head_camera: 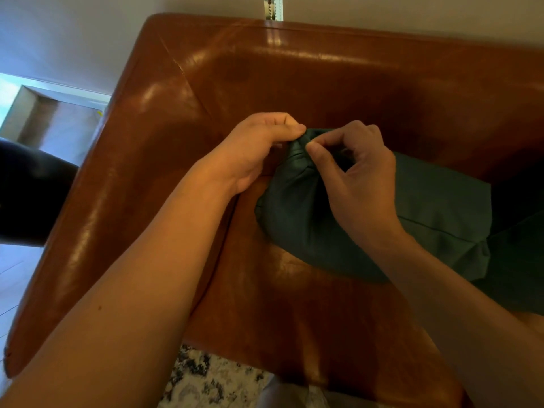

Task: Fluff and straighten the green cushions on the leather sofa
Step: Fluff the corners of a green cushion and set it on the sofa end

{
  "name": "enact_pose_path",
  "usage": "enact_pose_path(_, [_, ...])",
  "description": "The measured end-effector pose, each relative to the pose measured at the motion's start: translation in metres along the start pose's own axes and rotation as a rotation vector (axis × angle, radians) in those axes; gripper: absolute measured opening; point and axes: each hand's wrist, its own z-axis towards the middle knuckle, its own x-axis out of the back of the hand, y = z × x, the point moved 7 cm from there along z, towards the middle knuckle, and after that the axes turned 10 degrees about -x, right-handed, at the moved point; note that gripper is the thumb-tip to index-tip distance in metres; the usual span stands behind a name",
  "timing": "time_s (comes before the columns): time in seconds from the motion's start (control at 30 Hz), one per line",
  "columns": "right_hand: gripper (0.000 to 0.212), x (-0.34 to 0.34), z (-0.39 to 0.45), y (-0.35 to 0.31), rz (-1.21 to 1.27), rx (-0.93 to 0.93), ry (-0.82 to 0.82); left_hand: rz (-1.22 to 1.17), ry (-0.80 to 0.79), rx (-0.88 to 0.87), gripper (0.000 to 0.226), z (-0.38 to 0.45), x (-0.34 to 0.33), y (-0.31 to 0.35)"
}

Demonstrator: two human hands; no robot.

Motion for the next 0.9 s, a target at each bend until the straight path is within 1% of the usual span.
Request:
enact_pose_path(0.07, [0.009, 0.0, -0.001, 0.0, 0.003, -0.009, 0.024, -0.124, 0.058, 0.063, 0.029, -0.002, -0.006, -0.006])
enact_pose_path(0.13, [0.007, -0.001, 0.001, 0.005, 0.046, -0.085, 0.028, -0.228, 0.187, 0.094, 0.031, -0.005, -0.008, -0.01])
enact_pose_path(0.2, [0.007, -0.003, 0.004, 0.012, 0.152, -0.205, 0.027, -0.244, 0.343, 0.077, 0.03, -0.009, -0.003, -0.014])
enact_pose_path(0.23, [0.008, -0.004, 0.005, 0.014, 0.198, -0.255, 0.034, -0.229, 0.391, 0.054, 0.031, -0.014, -0.001, -0.014])
enact_pose_path(0.27, [0.008, -0.005, 0.007, 0.015, 0.228, -0.293, 0.04, -0.227, 0.41, 0.021, 0.032, -0.019, -0.002, -0.015])
enact_pose_path(0.33, [0.011, -0.009, 0.01, 0.018, 0.308, -0.367, 0.011, -0.249, 0.382, -0.047, 0.027, -0.03, -0.013, -0.018])
enact_pose_path(0.4, [0.018, -0.016, 0.011, 0.023, 0.436, -0.466, -0.085, -0.14, 0.359, -0.103, 0.027, -0.038, -0.024, -0.018])
enact_pose_path(0.47, [0.024, -0.021, 0.01, 0.028, 0.51, -0.532, -0.189, -0.016, 0.425, -0.141, 0.031, -0.041, -0.025, -0.017])
enact_pose_path(0.53, [0.029, -0.023, 0.011, 0.033, 0.506, -0.55, -0.263, 0.081, 0.467, -0.168, 0.035, -0.04, -0.025, -0.013])
enact_pose_path(0.6, [0.032, -0.023, 0.015, 0.036, 0.428, -0.541, -0.304, 0.14, 0.484, -0.183, 0.031, -0.037, -0.027, -0.01])
enact_pose_path(0.7, [0.031, -0.021, 0.02, 0.035, 0.282, -0.465, -0.296, 0.151, 0.523, -0.185, 0.028, -0.035, -0.025, -0.011])
enact_pose_path(0.8, [0.03, -0.011, 0.028, 0.026, -0.035, -0.235, -0.21, 0.212, 0.482, -0.193, 0.038, -0.035, -0.025, -0.012])
enact_pose_path(0.87, [0.031, -0.007, 0.035, 0.02, -0.152, -0.11, -0.228, 0.269, 0.443, -0.21, 0.044, -0.036, -0.027, -0.012])
enact_pose_path(0.9, [0.026, -0.007, 0.039, 0.019, -0.197, -0.071, -0.258, 0.293, 0.431, -0.215, 0.046, -0.037, -0.026, -0.012])
